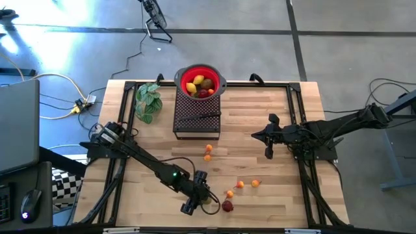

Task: Pick & Place Fruit
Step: Put the kiwi into the red strainer bowl

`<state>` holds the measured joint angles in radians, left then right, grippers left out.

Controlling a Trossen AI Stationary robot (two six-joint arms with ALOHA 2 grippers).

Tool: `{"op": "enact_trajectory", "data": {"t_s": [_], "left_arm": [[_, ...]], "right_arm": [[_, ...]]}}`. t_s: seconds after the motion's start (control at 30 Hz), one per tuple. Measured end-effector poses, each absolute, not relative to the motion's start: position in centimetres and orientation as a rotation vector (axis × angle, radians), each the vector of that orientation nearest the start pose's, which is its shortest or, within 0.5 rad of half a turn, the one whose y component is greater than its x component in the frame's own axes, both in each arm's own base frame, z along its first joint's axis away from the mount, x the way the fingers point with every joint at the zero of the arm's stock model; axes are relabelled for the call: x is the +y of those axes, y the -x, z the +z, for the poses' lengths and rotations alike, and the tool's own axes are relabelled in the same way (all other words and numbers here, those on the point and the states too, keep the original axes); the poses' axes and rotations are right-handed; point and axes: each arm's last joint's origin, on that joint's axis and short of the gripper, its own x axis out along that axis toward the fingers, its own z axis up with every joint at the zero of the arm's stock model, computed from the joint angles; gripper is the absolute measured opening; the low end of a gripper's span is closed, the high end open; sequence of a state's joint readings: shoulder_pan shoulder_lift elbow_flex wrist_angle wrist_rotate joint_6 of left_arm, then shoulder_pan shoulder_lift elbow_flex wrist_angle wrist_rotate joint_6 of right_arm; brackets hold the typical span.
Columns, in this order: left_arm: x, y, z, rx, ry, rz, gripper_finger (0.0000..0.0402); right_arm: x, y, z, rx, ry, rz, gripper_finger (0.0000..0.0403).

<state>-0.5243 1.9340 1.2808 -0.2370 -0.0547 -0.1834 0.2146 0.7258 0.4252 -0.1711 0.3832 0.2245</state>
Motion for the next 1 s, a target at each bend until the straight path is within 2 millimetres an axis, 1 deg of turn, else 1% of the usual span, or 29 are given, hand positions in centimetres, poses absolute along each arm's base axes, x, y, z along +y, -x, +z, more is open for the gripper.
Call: {"op": "enact_trajectory", "data": {"t_s": [0.17, 0.27, 1.0], "left_arm": [[-20.3, -35.4, 15.6, 0.940, -0.086, -0.357, 0.0269], [-20.4, -35.6, 15.0, 0.950, -0.087, -0.356, 0.0269], [-20.4, -35.6, 15.0, 0.950, -0.072, -0.349, 0.0269]], "right_arm": [[2.3, -15.7, 22.1, 0.430, -0.081, -0.214, 0.0003], [2.3, -15.7, 22.0, 0.430, -0.081, -0.215, 0.0003], [2.3, -15.7, 22.1, 0.429, -0.081, -0.215, 0.0003]]}}
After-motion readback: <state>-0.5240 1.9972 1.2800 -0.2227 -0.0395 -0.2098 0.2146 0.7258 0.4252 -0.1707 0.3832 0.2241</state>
